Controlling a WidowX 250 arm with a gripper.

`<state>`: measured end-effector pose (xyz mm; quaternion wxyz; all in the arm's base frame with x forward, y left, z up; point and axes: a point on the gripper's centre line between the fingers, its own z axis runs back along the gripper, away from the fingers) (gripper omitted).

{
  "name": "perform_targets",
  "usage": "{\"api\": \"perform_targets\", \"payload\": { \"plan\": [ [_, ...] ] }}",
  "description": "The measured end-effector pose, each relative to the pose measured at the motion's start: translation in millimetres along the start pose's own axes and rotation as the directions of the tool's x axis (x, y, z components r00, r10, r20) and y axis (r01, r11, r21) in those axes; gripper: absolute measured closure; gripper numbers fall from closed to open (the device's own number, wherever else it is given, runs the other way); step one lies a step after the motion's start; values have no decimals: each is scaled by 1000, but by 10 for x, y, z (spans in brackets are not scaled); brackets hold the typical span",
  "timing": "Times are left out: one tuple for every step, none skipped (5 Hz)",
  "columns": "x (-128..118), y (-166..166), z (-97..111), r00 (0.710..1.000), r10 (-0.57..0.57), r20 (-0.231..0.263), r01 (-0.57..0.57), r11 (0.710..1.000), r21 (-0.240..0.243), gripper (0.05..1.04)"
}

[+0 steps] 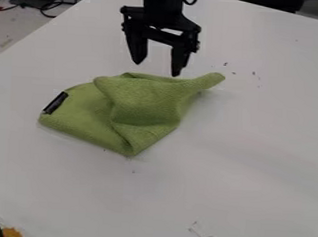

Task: Fold the cloth from bottom right to top left

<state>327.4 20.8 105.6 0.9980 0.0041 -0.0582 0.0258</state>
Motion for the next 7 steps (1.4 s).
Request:
{"api": "perform_targets", "payload": {
  "plan": [
    [-127, -258, -19, 998, 59, -17, -59, 998, -19, 85],
    [-228, -528, -77, 996, 89, -26, -90, 996, -14, 85],
    [-290, -844, -75, 996, 88, 11, -88, 996, -21, 85],
    [-324, -1026, -57, 997, 68, 27, -68, 998, -4, 85],
    [-172, -1208, -19, 998, 41, 54, -40, 999, -23, 85],
    [-169, -1382, -52, 999, 29, 27, -28, 998, -50, 85],
    [-348, -1402, -179, 998, 58, 16, -57, 996, -75, 85]
  ]
}}
